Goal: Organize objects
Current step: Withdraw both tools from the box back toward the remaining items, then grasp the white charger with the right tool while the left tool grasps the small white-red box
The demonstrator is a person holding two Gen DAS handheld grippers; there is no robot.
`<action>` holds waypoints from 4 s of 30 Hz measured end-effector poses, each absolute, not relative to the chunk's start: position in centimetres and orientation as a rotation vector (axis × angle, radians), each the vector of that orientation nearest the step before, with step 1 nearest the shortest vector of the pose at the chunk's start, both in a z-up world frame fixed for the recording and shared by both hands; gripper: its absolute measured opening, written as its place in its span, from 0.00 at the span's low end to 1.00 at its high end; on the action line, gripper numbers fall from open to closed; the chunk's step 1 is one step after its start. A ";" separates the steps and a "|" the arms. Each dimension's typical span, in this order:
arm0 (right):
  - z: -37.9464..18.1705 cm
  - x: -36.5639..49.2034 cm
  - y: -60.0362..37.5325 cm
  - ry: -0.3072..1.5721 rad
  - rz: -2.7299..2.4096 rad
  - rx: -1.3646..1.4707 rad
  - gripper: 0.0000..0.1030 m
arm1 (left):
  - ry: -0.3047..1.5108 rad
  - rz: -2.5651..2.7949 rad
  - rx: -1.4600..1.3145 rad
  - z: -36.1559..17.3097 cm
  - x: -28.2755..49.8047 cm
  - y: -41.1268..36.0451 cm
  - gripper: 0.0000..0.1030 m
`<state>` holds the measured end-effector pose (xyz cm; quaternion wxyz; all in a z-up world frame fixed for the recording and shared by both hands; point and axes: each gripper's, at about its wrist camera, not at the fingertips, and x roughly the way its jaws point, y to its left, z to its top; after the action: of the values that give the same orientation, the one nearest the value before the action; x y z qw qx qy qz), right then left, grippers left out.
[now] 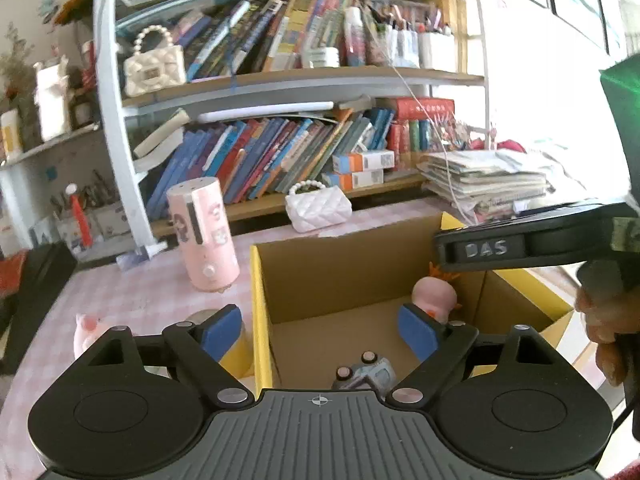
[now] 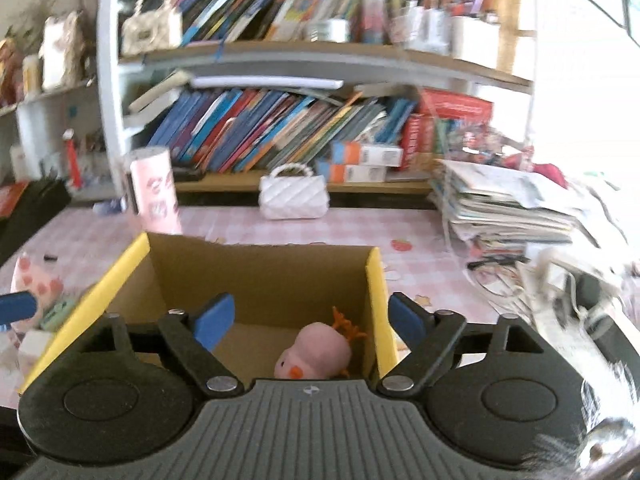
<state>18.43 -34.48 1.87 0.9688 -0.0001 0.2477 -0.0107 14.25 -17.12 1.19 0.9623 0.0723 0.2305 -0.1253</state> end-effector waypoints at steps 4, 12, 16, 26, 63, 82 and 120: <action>2.6 15.9 -34.4 0.461 -0.074 0.013 0.86 | 0.460 -0.252 0.113 1.2 13.2 -16.2 0.86; 2.1 11.5 -32.9 0.467 -0.146 0.016 0.87 | 0.463 -0.270 0.106 0.9 10.7 -14.7 0.87; 1.1 9.4 -31.8 0.506 -0.175 0.028 0.87 | 0.503 -0.252 0.111 0.3 9.5 -13.6 0.88; -1.9 4.8 -28.7 0.631 -0.204 0.038 0.87 | 0.607 -0.217 0.098 -1.4 5.9 -10.0 0.88; -3.5 -1.1 -18.9 0.737 -0.017 0.039 0.87 | 0.648 -0.117 0.097 -1.4 -0.9 -1.7 0.88; -2.4 -0.7 -13.5 0.696 0.100 -0.012 0.87 | 0.616 -0.008 0.053 -0.7 -1.8 3.2 0.88; -3.2 17.5 -8.3 0.732 0.344 -0.066 0.54 | 0.707 0.126 -0.014 -2.6 12.4 6.5 0.87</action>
<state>17.46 -8.28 -3.19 0.9189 -0.0320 0.3560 0.1672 12.44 6.46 -2.59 0.9363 -0.0069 0.3457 0.0617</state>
